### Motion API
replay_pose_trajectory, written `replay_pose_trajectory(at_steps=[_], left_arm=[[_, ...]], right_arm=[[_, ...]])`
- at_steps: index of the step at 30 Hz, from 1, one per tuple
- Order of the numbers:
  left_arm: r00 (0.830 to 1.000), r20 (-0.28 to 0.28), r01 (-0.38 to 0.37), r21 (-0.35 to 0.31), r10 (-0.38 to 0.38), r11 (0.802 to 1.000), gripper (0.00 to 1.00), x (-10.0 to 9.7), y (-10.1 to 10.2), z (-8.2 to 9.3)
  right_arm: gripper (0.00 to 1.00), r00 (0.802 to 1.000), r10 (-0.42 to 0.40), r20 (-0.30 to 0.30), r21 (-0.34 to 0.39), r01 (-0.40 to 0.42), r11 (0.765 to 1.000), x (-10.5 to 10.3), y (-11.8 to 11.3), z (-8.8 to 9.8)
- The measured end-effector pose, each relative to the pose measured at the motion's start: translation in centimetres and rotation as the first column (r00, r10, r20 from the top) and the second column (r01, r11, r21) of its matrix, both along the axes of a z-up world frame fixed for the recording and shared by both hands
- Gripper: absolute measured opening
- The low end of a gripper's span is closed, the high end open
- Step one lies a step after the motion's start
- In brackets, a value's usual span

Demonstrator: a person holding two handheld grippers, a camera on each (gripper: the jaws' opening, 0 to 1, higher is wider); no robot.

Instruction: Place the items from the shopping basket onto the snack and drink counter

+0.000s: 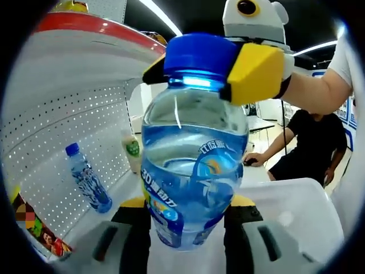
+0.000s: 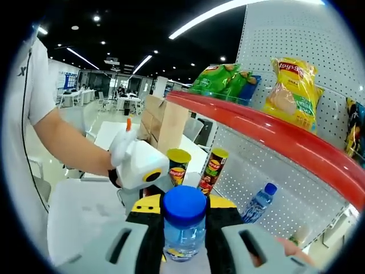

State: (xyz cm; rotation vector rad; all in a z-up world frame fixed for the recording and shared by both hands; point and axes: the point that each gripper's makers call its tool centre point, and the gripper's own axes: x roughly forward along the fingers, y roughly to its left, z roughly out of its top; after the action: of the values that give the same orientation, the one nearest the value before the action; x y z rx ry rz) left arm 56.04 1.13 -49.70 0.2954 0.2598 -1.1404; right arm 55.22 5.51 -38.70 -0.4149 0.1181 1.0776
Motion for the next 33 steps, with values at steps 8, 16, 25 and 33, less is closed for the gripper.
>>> replay_pose_trajectory(at_steps=[8, 16, 25, 33], left_arm=[[1.0, -0.013, -0.004, 0.005, 0.004, 1.0, 0.51, 2.1, -0.2, -1.3], [1.0, -0.027, -0.003, 0.027, 0.004, 1.0, 0.51, 3.7, -0.2, -3.0], [0.999, -0.041, -0.01, 0.036, 0.011, 0.999, 0.5, 5.3, -0.3, -4.6], [0.998, -0.053, -0.025, 0.046, 0.027, 0.999, 0.5, 6.3, -0.2, -6.0]], right_arm=[[0.25, 1.0, 0.013, -0.006, -0.005, -0.013, 1.0, 2.4, -0.2, -1.2], [0.25, 0.999, -0.008, -0.043, 0.007, 0.009, 1.0, 4.3, -0.4, -2.9], [0.25, 0.998, -0.012, -0.062, -0.018, 0.011, 1.0, 5.9, -0.4, -4.6], [0.25, 0.997, -0.01, -0.077, -0.024, 0.008, 1.0, 7.1, -0.2, -6.0]])
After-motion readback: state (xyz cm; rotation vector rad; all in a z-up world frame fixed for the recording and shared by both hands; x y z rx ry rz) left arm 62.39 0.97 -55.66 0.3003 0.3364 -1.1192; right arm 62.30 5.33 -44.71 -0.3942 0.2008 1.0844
